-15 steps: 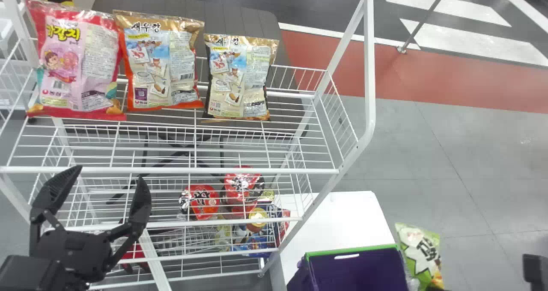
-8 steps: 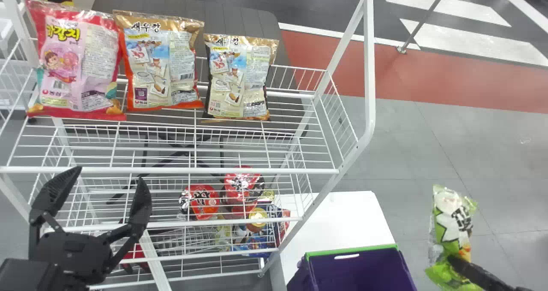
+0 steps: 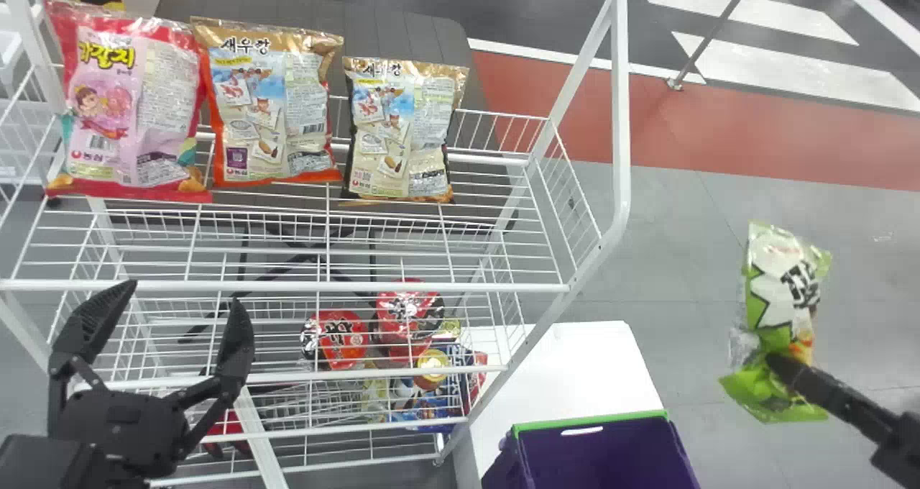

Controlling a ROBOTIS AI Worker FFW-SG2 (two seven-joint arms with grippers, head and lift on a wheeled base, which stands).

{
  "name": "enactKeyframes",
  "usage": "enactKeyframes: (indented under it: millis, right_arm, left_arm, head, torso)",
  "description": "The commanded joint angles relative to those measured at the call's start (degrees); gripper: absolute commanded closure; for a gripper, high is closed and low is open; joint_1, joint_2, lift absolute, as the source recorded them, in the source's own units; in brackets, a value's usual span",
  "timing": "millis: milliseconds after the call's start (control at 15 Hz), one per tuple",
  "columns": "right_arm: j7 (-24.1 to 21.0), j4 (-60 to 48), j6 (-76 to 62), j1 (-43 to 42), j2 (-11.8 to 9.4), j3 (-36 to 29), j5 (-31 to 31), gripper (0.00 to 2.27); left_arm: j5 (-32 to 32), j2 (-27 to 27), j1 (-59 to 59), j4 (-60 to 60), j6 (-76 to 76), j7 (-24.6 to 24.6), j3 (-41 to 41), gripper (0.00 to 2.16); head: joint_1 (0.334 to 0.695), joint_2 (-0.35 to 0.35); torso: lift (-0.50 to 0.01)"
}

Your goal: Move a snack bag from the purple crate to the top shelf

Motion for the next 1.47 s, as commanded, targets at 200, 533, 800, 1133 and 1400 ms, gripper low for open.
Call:
enactKeyframes:
  millis: [200, 533, 800, 1133, 1400]
  right_arm:
    - [-4.87, -10.14, 12.88, -2.35, 0.05, 7.91, -0.12, 1.48]
    - [-7.77, -17.87, 18.86, -5.95, 0.05, 15.21, -0.03, 1.48]
    - [-11.28, -20.77, 17.45, -6.13, 0.05, 22.24, -0.91, 1.48]
    - [-16.73, -19.98, 6.73, -4.63, 0.05, 30.15, -2.84, 1.53]
    - [-20.78, -15.06, -5.58, -2.44, 0.05, 37.97, -1.7, 1.53]
  left_arm:
    - [0.0, 0.09, -0.02, -0.01, 0.18, -0.09, 0.0, 0.12]
    - [0.18, 0.35, -0.11, 0.17, 0.18, -0.26, 0.26, 0.12]
    - [0.18, 0.44, -0.11, 0.26, 0.35, -0.35, 0.53, 0.12]
    - [0.26, 0.44, -0.2, 0.43, 0.18, -0.53, 0.44, 0.12]
    - [0.26, 0.44, -0.02, 0.35, 0.0, -0.7, 0.09, 0.12]
  head:
    - [0.695, -0.35]
    - [0.695, -0.35]
    - [0.695, -0.35]
    - [0.695, -0.285]
    - [0.695, -0.248]
  torso:
    - [0.002]
    - [0.002]
    - [0.002]
    - [0.002]
    - [0.002]
